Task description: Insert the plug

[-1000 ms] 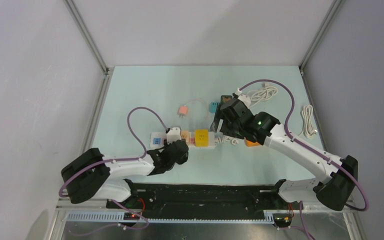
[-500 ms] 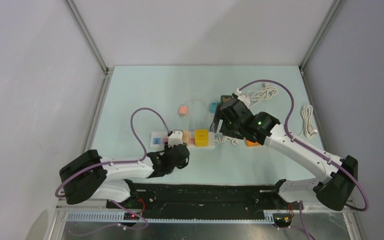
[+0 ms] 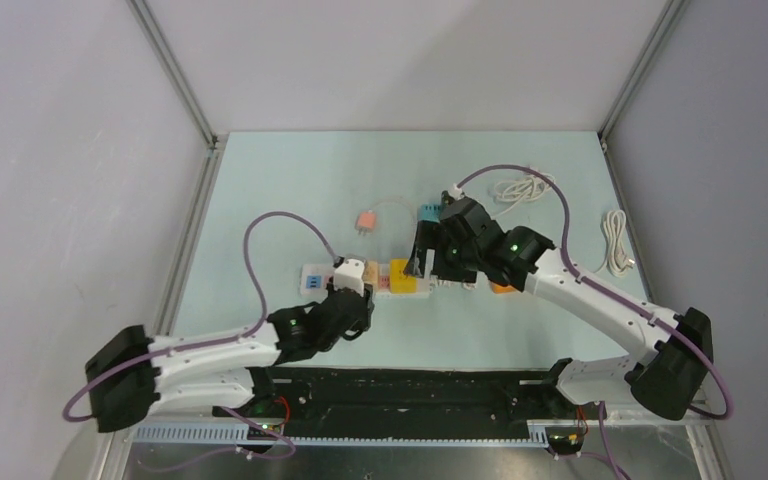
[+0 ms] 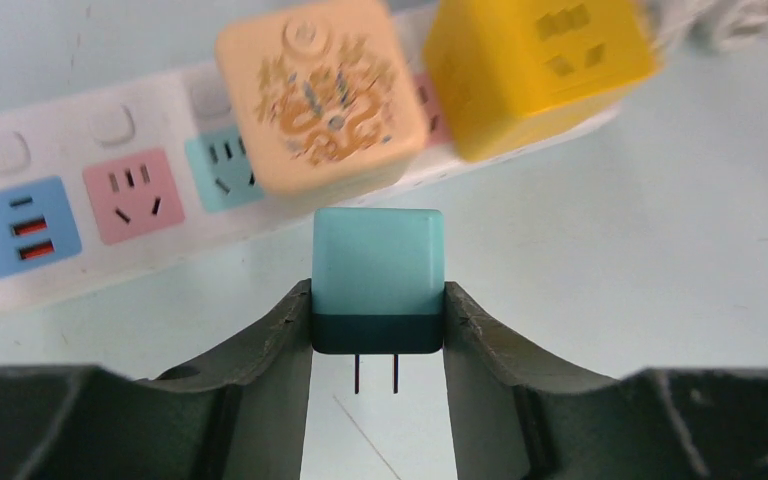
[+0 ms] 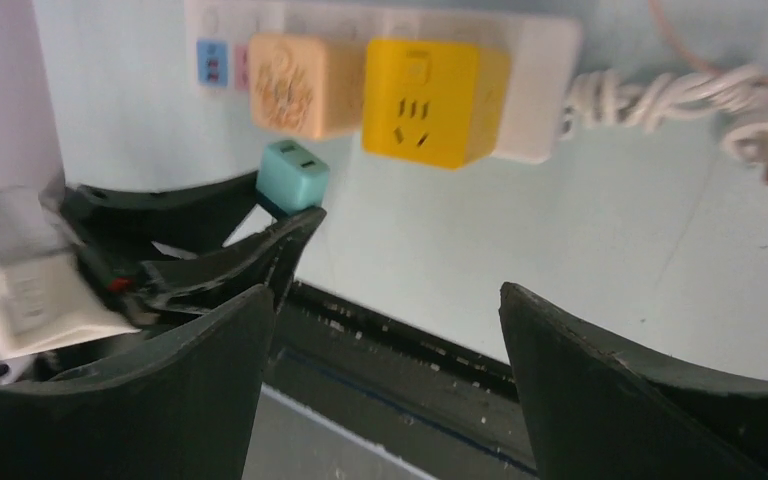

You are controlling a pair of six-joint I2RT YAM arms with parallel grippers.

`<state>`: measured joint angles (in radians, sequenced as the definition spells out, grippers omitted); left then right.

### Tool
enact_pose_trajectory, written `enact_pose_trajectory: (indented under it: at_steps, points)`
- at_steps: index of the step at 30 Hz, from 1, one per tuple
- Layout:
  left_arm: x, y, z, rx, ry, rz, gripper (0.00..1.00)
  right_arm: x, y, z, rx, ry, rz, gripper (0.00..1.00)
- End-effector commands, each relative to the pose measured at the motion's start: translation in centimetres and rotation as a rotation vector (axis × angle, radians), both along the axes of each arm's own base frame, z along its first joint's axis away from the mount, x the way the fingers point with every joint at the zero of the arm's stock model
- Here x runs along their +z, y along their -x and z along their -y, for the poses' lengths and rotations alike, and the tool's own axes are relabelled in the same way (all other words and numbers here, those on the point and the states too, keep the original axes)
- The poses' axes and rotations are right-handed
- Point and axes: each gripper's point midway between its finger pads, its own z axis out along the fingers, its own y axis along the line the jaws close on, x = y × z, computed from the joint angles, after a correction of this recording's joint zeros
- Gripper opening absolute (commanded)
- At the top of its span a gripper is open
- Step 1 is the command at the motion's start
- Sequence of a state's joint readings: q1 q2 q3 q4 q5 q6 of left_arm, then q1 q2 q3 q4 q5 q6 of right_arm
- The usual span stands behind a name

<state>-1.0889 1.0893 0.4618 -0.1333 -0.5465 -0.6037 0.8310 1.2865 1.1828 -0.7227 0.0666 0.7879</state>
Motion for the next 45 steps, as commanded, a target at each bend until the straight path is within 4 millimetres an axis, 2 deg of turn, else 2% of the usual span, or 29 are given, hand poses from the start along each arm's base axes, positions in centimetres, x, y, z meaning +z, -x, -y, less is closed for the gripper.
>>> enact_pose_trajectory:
  at_steps: [1,5,7,11,14,17,23,29,32,35,38,41,45]
  points:
    - [4.8,0.1,0.7,-0.083,0.087,0.133,0.22,0.7,2.0,-2.8,0.194,-0.116,-0.019,0.87]
    - [8.0,1.6,1.3,-0.199,0.175,0.199,0.22,2.6,3.7,-5.3,0.326,-0.218,0.008,0.87]
    - [9.7,2.0,1.2,-0.234,0.217,0.242,0.21,3.7,5.2,-6.8,0.422,-0.284,0.007,0.87]
    - [12.5,2.3,0.6,-0.266,0.267,0.328,0.22,4.4,5.8,-8.2,0.458,-0.342,0.001,0.86]
    - [13.8,2.5,0.2,-0.285,0.279,0.373,0.22,4.8,5.7,-9.1,0.46,-0.384,-0.018,0.85]
    - [14.4,2.5,0.2,-0.299,0.281,0.391,0.23,5.4,5.3,-9.9,0.428,-0.434,-0.041,0.83]
    - [15.2,2.3,0.3,-0.298,0.273,0.409,0.23,4.2,3.4,-11.0,0.349,-0.423,-0.083,0.79]
    - [15.6,2.2,0.5,-0.31,0.269,0.421,0.24,3.6,2.7,-11.9,0.369,-0.393,-0.08,0.71]
    - [15.4,2.4,0.7,-0.324,0.268,0.416,0.24,4.0,2.3,-12.5,0.406,-0.407,-0.031,0.67]
    - [15.4,2.5,0.7,-0.33,0.269,0.414,0.24,4.0,2.1,-12.9,0.431,-0.42,-0.024,0.6]
    - [15.5,2.4,0.6,-0.32,0.274,0.414,0.27,4.1,2.7,-13.2,0.47,-0.434,-0.046,0.53]
    - [15.6,2.1,0.4,-0.289,0.279,0.414,0.32,3.7,3.5,-13.3,0.483,-0.429,-0.102,0.36]
    - [15.8,1.9,0.6,-0.279,0.277,0.407,0.34,3.7,4.4,-13.1,0.509,-0.434,-0.137,0.27]
